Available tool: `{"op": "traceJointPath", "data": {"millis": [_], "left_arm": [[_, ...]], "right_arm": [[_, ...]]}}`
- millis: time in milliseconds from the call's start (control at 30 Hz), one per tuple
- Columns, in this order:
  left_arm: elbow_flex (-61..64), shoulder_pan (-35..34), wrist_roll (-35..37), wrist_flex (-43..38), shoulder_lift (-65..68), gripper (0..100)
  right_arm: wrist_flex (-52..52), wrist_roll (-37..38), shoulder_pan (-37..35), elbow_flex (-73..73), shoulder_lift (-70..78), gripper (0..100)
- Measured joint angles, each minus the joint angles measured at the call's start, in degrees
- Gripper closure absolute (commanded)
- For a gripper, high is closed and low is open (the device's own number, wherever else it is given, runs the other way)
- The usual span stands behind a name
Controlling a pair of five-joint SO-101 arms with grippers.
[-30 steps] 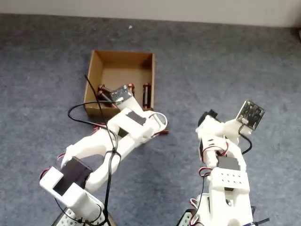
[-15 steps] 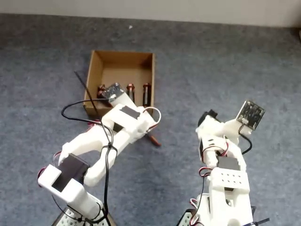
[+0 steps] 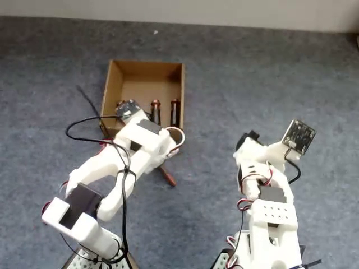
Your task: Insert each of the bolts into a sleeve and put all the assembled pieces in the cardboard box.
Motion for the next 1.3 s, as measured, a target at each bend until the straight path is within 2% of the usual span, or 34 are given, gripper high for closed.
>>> {"op": "traceJointPath", "data": {"millis": [100, 467, 633, 767, 967, 1300], "left_arm": [[0.1, -0.4, -2.7, 3.0, -3.4, 100], [6.4, -0.3, -15.5, 4.0, -22.9, 99], [11.2, -0.3, -22.6, 3.8, -34.0, 99], [17.6, -0.3, -28.5, -1.7, -41.1, 99], [27.4, -0.4, -38.5, -10.7, -49.8, 99], [30.4, -4.3, -49.1, -12.0, -62.4, 99]], "right_arm": [[0.0, 0.0, 0.0, 0.0, 0.0, 99.3], [0.2, 0.9, 0.0, 0.0, 0.0, 99.3], [9.4, 3.9, -0.8, 0.0, -5.6, 99.4], [16.6, 6.6, -5.9, 0.4, -16.5, 99.4], [20.3, 13.7, -16.1, 7.5, -34.2, 99.4], [20.5, 21.6, -31.0, 16.4, -44.6, 99.4]]}}
